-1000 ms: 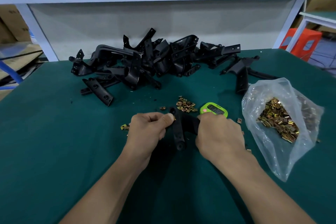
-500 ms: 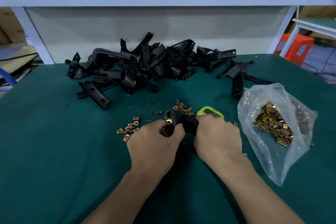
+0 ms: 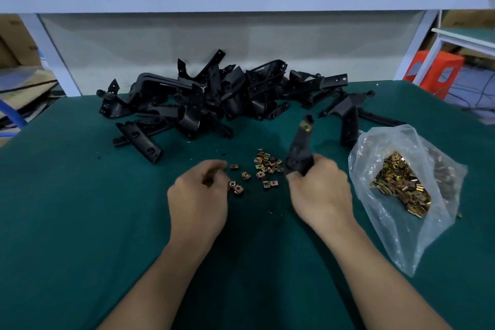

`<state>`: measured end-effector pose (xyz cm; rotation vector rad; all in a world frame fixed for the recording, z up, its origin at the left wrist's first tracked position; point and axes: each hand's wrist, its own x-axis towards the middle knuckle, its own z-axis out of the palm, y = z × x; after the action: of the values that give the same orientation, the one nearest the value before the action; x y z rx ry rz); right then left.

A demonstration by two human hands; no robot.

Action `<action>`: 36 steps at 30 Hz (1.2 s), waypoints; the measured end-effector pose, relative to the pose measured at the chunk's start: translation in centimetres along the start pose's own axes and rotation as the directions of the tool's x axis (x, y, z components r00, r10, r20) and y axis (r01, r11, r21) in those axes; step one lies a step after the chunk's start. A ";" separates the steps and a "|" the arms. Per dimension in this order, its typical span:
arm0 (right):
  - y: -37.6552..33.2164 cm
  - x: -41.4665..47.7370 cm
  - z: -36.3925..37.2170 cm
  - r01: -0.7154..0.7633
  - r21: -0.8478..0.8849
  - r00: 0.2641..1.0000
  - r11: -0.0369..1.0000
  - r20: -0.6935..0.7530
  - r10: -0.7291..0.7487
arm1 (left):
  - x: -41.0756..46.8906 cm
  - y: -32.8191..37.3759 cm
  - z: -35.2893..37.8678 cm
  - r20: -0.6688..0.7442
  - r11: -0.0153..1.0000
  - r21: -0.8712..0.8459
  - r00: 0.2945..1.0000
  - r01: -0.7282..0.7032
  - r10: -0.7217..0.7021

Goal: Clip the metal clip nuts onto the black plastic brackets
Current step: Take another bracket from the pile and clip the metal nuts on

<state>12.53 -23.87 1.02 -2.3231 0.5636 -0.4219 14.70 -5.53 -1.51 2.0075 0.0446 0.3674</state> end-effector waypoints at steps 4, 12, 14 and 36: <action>0.5 0.3 0.1 0.006 -0.072 1.000 0.997 0.012 -0.005 | 1.0 -1.3 -0.3 0.289 0.919 0.295 0.941 -0.263 0.176; -0.2 -0.7 2.2 0.238 -0.313 0.970 0.919 0.113 -0.213 | 0.9 -1.7 0.1 0.246 0.872 0.309 0.917 -0.381 0.313; -0.3 -0.8 2.0 0.228 -0.298 0.972 0.927 0.117 -0.202 | 0.7 -1.4 0.1 0.246 0.845 0.334 0.904 -0.418 0.350; -0.2 -1.6 -0.8 0.148 -0.163 0.986 0.975 0.096 -0.134 | -0.2 0.1 0.3 0.296 0.983 -0.131 0.941 -0.129 0.163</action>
<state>10.90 -23.42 1.48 -2.5421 0.4081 -0.3508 14.61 -5.89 -1.57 1.9420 -0.3148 0.1447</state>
